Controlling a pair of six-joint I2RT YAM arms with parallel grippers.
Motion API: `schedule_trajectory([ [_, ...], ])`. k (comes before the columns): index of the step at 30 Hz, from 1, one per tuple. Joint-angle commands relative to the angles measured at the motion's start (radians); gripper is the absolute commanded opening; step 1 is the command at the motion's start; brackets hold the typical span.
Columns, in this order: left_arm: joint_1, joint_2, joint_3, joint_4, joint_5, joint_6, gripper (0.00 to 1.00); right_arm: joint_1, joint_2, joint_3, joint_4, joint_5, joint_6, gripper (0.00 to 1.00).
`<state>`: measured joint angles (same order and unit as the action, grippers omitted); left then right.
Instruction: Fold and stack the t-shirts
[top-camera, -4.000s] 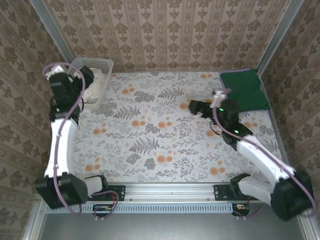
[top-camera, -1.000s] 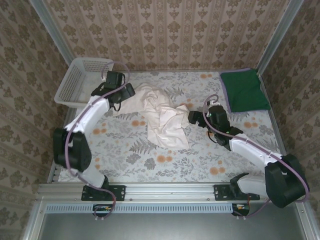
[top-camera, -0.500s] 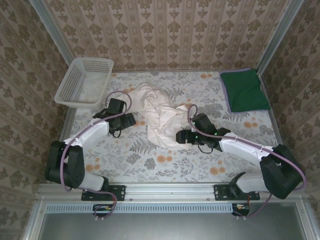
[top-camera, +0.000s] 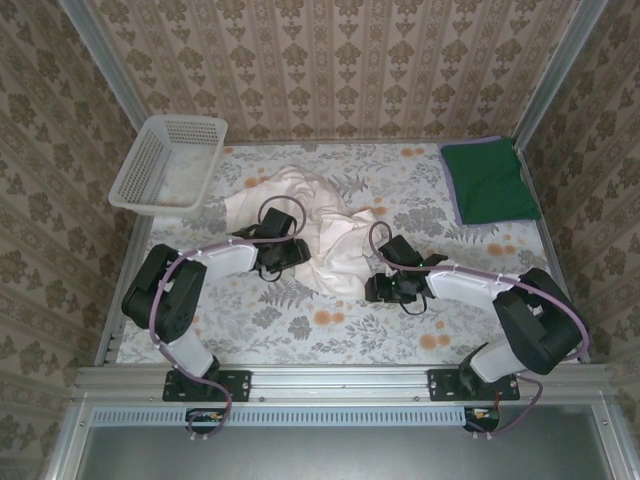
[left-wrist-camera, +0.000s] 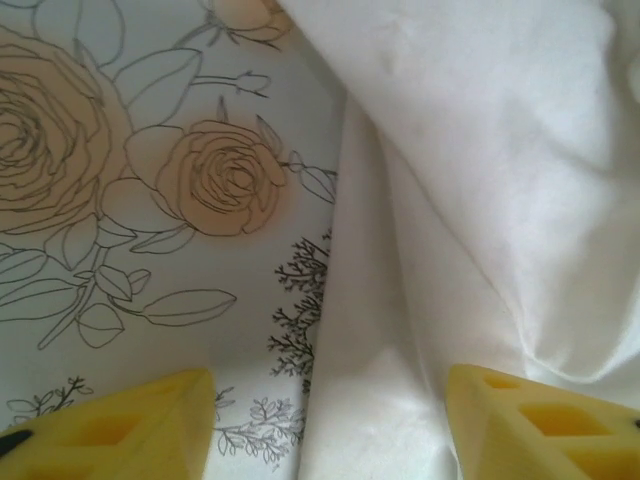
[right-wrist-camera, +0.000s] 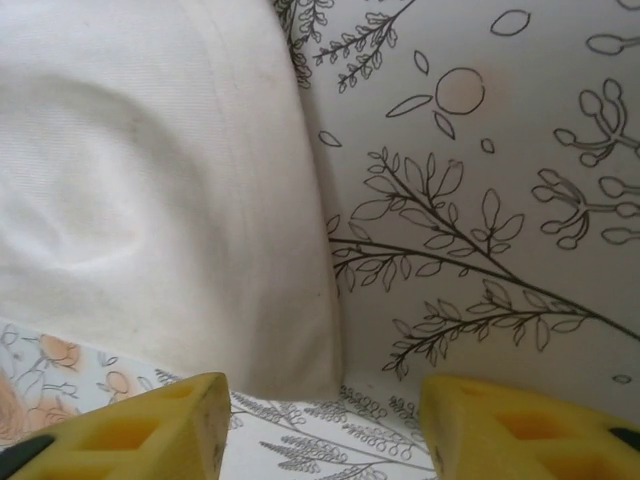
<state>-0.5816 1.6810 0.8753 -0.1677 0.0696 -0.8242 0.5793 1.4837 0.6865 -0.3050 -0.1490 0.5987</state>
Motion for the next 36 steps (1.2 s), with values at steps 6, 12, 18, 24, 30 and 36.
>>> schedule_trajectory([
  [6, -0.057, 0.057, -0.006, 0.042, 0.028, -0.007, 0.39, 0.014, 0.123, 0.033, 0.137, -0.115, 0.001, 0.29],
  [12, -0.088, 0.051, 0.075, -0.046, -0.022, 0.072, 0.49, 0.019, 0.105, 0.042, 0.126, -0.129, 0.018, 0.34],
  [18, -0.099, 0.043, 0.093, -0.057, -0.045, 0.096, 0.43, 0.038, 0.025, 0.014, 0.105, -0.093, 0.038, 0.42],
  [24, -0.101, 0.04, 0.095, -0.065, -0.057, 0.104, 0.3, 0.039, 0.122, 0.065, 0.045, -0.075, 0.015, 0.36],
  [30, -0.101, -0.019, 0.115, -0.109, -0.095, 0.134, 0.0, 0.039, 0.094, 0.078, 0.031, -0.054, 0.004, 0.11],
  [36, -0.105, -0.216, 0.323, -0.273, -0.223, 0.277, 0.0, 0.037, -0.176, 0.28, -0.115, 0.023, -0.073, 0.0],
])
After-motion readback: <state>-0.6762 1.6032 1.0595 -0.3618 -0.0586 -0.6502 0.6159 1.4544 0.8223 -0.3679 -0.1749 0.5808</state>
